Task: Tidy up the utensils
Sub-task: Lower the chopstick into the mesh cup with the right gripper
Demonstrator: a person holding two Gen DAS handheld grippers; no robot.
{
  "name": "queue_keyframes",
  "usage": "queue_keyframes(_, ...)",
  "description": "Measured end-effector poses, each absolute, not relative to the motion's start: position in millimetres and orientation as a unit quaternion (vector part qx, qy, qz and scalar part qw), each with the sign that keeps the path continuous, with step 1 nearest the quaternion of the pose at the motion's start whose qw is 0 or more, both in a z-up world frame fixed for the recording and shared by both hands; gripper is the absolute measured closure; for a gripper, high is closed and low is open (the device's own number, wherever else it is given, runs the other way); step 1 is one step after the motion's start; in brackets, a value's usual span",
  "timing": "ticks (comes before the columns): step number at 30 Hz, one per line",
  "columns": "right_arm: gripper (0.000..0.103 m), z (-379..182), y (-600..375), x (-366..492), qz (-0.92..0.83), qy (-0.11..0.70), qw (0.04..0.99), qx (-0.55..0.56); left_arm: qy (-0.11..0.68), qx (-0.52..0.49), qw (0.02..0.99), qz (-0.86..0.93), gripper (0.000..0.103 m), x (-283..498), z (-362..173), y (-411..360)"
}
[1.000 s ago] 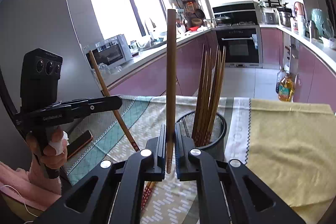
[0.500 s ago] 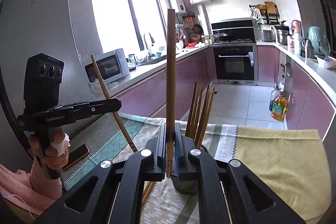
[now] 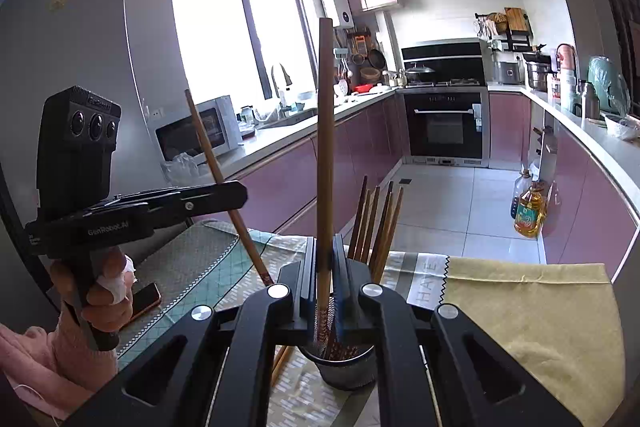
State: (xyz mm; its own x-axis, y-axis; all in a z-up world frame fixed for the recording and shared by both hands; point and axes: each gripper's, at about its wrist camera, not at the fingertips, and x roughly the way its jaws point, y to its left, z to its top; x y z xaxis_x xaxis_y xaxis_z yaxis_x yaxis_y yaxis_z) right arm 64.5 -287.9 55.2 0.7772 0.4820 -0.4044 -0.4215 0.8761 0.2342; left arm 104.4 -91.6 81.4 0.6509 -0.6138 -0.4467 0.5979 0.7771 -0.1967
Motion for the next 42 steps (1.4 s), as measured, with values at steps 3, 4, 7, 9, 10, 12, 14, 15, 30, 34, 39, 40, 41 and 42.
queue_keyframes(3, 0.097, 51, -286, 67, 0.239, 0.238, 0.939, 0.065, 0.263, -0.008, 0.907, -0.329, 0.095, 109, 75, -98)
queue_keyframes(4, 0.097, 50, -286, 69, 0.238, 0.241, 0.939, 0.064, 0.266, -0.005, 0.907, -0.327, 0.095, 109, 73, -99)
queue_keyframes(7, 0.097, 46, -284, 73, 0.234, 0.249, 0.938, 0.061, 0.273, 0.004, 0.906, -0.322, 0.095, 111, 67, -101)
queue_keyframes(9, 0.097, 44, -283, 76, 0.232, 0.255, 0.937, 0.061, 0.279, 0.008, 0.905, -0.322, 0.095, 114, 65, -102)
queue_keyframes(10, 0.097, 42, -283, 77, 0.232, 0.258, 0.936, 0.062, 0.281, 0.011, 0.904, -0.321, 0.095, 114, 63, -103)
queue_keyframes(12, 0.097, 39, -283, 80, 0.232, 0.263, 0.934, 0.063, 0.284, 0.016, 0.904, -0.318, 0.095, 114, 63, -105)
queue_keyframes(14, 0.097, 36, -282, 81, 0.231, 0.267, 0.933, 0.062, 0.288, 0.019, 0.903, -0.317, 0.095, 114, 61, -107)
queue_keyframes(15, 0.097, 35, -281, 82, 0.231, 0.269, 0.933, 0.062, 0.29, 0.022, 0.903, -0.317, 0.095, 114, 59, -108)
queue_keyframes(30, 0.097, 20, -276, 92, 0.229, 0.294, 0.926, 0.059, 0.311, 0.047, 0.899, -0.306, 0.095, 118, 46, -128)
queue_keyframes(34, 0.097, 17, -274, 96, 0.23, 0.3, 0.924, 0.06, 0.316, 0.049, 0.898, -0.302, 0.095, 123, 44, -127)
queue_keyframes(39, 0.097, 13, -271, 100, 0.232, 0.308, 0.921, 0.058, 0.323, 0.053, 0.897, -0.297, 0.095, 126, 41, -130)
queue_keyframes(40, 0.097, 13, -270, 101, 0.232, 0.309, 0.92, 0.058, 0.324, 0.054, 0.897, -0.297, 0.095, 127, 40, -130)
queue_keyframes(41, 0.097, 12, -270, 102, 0.233, 0.31, 0.92, 0.057, 0.326, 0.054, 0.896, -0.296, 0.095, 128, 39, -131)
queue_keyframes(42, 0.097, 12, -269, 103, 0.233, 0.311, 0.92, 0.057, 0.328, 0.054, 0.896, -0.296, 0.095, 129, 39, -131)
